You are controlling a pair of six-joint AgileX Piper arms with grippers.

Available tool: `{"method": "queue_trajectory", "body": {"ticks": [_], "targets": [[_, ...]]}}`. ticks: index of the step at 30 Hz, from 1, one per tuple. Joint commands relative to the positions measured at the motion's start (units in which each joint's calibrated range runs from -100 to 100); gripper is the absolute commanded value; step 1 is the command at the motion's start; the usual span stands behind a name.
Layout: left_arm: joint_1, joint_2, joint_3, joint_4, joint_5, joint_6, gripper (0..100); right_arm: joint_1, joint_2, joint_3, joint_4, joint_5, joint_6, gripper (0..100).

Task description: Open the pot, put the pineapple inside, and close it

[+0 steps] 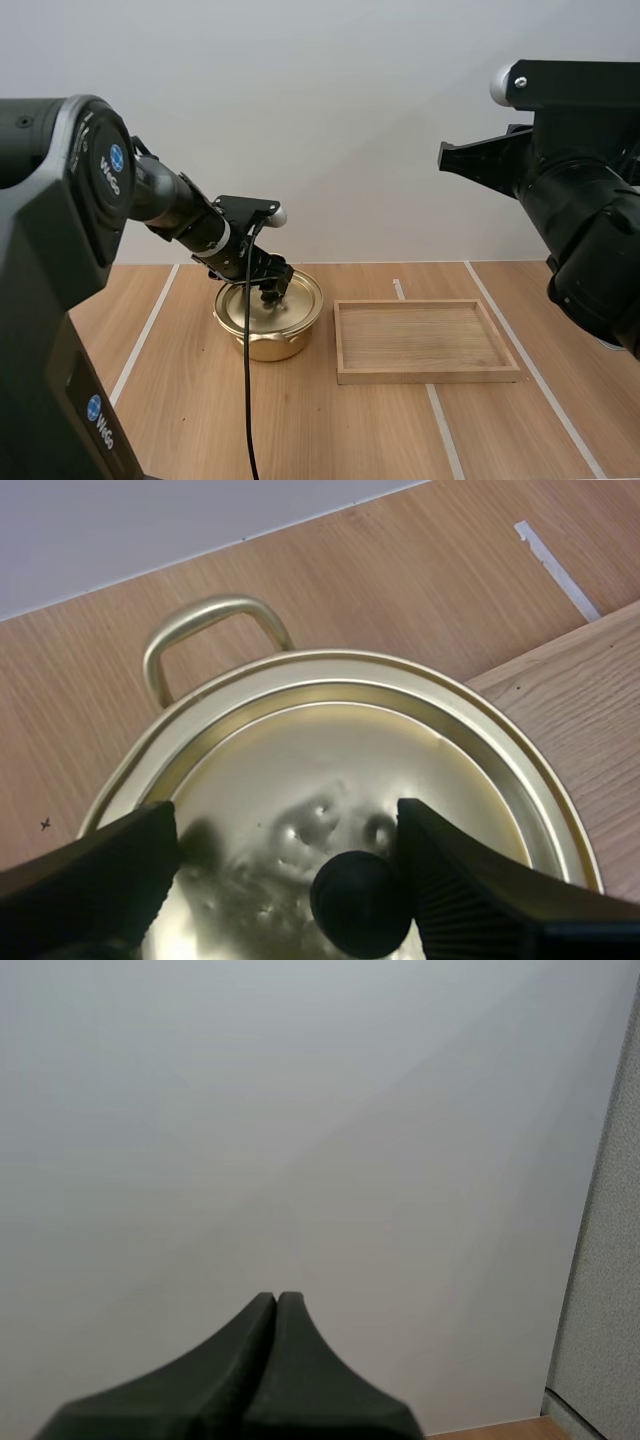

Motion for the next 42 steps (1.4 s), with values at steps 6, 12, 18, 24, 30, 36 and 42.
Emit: {"method": "queue_trajectory", "body": {"ticks": [6, 12, 18, 24, 30, 36, 42], "targets": [[0.09, -6.5, -3.3, 1.5, 1.4, -4.1, 100, -0.2, -0.6, 0.0, 0.1, -0.2, 0.0, 0], [0.09, -16.5, -5.2, 1.5, -1.8, -6.4, 100, -0.2, -0.6, 0.0, 0.1, -0.2, 0.0, 0], [0.09, -29.2, -5.2, 1.5, -11.6, -6.4, 100, -0.2, -0.6, 0.0, 0.1, -0.2, 0.0, 0], [0.09, -41.4, -5.2, 1.5, -16.7, -7.6, 100, -0.2, -0.7, 0.0, 0.1, -0.1, 0.0, 0], [0.28, -51.8, -5.2, 1.5, -15.7, -8.8, 100, -0.2, -0.8, -0.3, 0.1, -0.1, 0.0, 0], [0.28, -61.0, -5.0, 1.7, -11.7, -11.3, 57, -0.2, -5.4, -0.3, 0.1, 5.0, 0.0, 0], [0.28, -67.8, -5.0, 10.4, -5.9, -19.0, 9, -0.2, -11.4, -0.3, 0.1, 11.9, 0.0, 0]]}}
